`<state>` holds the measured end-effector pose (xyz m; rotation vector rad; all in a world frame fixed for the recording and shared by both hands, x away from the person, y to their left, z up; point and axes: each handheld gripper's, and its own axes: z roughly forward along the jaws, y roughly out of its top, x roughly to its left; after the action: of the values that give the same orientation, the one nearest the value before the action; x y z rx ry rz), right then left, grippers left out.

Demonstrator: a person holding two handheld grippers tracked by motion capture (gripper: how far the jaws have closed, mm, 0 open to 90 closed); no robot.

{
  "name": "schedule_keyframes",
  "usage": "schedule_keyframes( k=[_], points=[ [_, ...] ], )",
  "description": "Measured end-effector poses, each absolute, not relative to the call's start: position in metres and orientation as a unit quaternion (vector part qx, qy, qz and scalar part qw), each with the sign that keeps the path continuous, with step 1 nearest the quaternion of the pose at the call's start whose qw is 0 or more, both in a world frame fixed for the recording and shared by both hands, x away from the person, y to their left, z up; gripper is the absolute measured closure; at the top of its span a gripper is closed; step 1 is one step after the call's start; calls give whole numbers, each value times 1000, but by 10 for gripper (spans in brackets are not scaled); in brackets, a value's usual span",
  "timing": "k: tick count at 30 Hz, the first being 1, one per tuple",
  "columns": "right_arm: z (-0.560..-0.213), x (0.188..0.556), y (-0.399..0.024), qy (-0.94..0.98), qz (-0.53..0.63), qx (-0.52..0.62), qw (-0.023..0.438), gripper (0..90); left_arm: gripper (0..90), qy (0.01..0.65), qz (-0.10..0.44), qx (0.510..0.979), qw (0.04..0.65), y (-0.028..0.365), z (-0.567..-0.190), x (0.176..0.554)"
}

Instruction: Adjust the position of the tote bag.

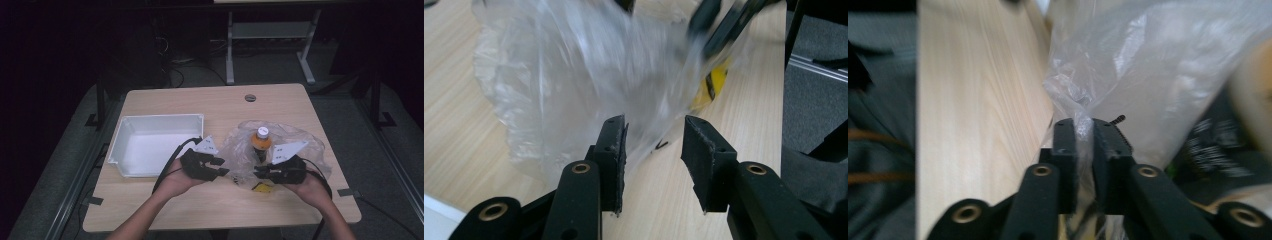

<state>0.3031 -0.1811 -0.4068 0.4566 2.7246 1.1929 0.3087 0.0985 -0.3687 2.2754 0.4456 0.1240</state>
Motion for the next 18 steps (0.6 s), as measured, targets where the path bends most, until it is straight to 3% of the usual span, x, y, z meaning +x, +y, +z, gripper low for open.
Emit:
schedule_keyframes(
  k=[8, 12, 13, 18],
  points=[
    [-438, 307, -174, 920, 353, 164, 47, 847, 569, 182, 56, 895, 404, 84, -373, 315],
    [-437, 306, -178, 915, 364, 171, 44, 769, 555, 188, 59, 890, 412, 78, -374, 320],
    [-431, 305, -181, 909, 377, 171, 51, 707, 550, 192, 58, 888, 414, 76, -374, 321],
    [-409, 299, -195, 893, 409, 176, 65, 578, 537, 199, 68, 885, 415, 68, -367, 329]
  ],
)
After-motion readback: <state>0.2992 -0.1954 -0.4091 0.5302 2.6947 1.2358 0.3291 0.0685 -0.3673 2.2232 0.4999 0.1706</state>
